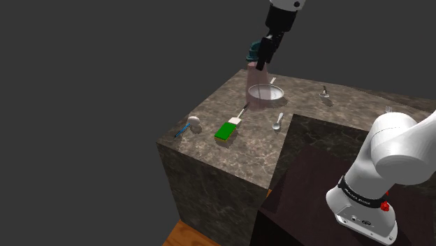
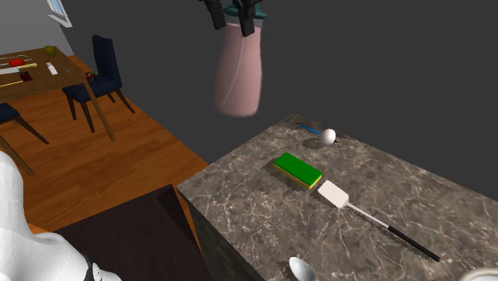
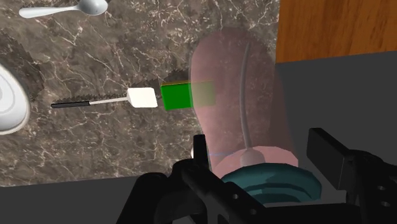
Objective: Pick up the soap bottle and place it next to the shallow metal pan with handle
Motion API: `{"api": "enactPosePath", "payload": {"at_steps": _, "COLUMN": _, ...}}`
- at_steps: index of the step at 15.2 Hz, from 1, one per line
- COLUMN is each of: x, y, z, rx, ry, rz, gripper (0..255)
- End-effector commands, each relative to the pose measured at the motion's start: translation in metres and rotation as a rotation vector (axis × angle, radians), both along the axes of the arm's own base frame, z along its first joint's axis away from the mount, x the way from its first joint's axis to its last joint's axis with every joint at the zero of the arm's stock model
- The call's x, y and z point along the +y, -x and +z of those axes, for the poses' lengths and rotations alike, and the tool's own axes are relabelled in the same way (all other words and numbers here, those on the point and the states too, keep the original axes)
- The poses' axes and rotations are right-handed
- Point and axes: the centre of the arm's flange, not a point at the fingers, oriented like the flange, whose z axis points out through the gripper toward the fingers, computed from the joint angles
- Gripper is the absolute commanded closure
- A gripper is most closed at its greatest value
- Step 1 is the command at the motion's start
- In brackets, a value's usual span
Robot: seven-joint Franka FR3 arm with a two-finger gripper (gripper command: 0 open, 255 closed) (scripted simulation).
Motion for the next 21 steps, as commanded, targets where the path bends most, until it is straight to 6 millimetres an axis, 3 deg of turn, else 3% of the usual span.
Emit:
{"api": "enactPosePath", "payload": {"at_steps": 1, "x": 0.0, "y": 0.001, "z": 0.012, "rx": 0.0, "ry": 0.0, "rz": 0.0, "gripper": 255}}
{"api": "enactPosePath", "payload": {"at_steps": 4, "x": 0.0, "y": 0.001, "z": 0.025, "rx": 0.0, "ry": 0.0, "rz": 0.0, "gripper": 255}}
{"api": "enactPosePath", "payload": {"at_steps": 21, "x": -0.217, "y": 0.012, "z": -0.032, "rx": 0.0, "ry": 0.0, "rz": 0.0, "gripper": 255}}
